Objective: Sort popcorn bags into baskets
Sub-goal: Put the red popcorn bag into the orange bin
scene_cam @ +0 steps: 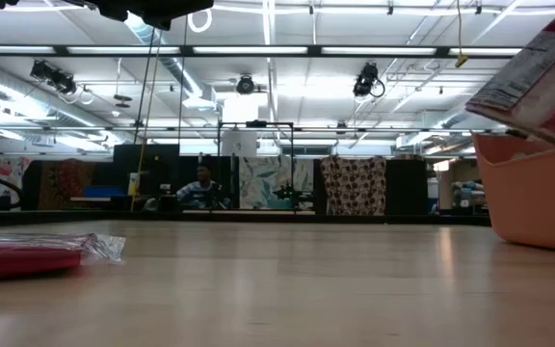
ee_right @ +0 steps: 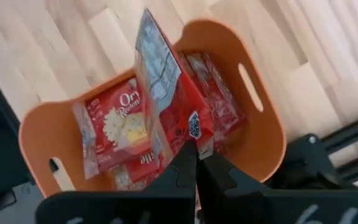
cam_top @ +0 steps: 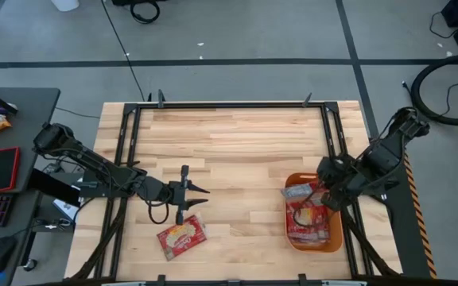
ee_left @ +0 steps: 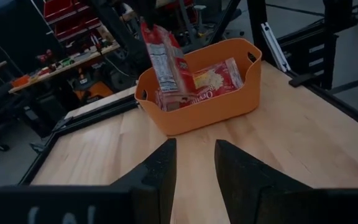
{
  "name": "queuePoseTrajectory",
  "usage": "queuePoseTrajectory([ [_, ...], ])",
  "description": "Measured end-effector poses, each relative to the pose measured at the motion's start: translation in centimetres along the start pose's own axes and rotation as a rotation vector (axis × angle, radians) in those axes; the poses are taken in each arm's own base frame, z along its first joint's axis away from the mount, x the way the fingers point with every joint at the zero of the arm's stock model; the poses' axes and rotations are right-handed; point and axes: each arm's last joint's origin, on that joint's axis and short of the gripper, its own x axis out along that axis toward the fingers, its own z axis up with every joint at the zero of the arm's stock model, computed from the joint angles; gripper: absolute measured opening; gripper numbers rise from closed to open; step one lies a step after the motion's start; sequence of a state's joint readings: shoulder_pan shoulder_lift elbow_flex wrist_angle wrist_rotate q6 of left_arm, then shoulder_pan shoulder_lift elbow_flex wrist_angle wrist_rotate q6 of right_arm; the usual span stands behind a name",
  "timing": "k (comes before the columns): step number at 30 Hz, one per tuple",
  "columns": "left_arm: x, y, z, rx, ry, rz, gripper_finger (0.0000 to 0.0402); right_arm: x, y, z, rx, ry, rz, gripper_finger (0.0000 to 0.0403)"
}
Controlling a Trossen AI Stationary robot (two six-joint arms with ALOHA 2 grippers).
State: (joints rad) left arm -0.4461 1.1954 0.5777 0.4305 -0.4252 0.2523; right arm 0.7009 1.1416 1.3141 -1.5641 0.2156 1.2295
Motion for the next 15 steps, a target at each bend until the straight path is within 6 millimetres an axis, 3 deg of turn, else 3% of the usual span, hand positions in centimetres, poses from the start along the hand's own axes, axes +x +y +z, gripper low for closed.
queuePoseTrajectory([
  [15, 0.2, 0.5, -0.2, -0.008, 0.008, 0.022, 0.0114, -1.7, -2.2, 2.7, -0.127, -0.021, 0.056, 0.0005],
])
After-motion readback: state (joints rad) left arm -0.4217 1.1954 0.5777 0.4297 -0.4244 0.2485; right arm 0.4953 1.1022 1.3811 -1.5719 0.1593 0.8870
